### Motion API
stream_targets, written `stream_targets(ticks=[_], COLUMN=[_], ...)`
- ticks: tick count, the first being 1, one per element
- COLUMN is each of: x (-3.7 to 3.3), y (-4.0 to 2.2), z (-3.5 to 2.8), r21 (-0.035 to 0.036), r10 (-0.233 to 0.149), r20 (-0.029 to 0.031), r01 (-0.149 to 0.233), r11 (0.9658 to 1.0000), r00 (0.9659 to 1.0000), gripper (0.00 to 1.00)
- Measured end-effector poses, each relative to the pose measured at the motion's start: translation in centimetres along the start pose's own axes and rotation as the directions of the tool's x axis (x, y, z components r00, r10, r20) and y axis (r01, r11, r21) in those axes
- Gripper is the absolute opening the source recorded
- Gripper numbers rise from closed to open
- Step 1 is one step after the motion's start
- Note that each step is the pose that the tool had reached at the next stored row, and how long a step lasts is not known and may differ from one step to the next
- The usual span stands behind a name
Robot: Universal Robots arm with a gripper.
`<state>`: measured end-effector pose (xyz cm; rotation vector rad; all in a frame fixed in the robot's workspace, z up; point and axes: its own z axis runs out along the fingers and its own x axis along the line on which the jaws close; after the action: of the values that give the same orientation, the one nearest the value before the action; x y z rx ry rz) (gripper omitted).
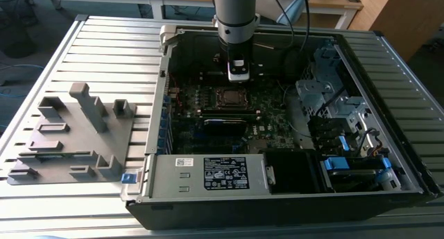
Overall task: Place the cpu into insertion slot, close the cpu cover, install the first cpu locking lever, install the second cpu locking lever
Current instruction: 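Install the first cpu locking lever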
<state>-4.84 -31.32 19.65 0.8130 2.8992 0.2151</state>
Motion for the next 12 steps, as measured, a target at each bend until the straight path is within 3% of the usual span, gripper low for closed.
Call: stream_targets(ticks=[5, 12], x=[0.01, -0.02], y=[0.04, 0.11], z=[-0.02, -0.44], r21=[0.0006, 0.0044], r10=[0.002, 0.005], r20=[-0.0003, -0.0059], r01=[-0.002, -0.005], r11=[1.0000, 1.0000], r00=[1.0000, 1.0000], gripper=[0.11, 0.11])
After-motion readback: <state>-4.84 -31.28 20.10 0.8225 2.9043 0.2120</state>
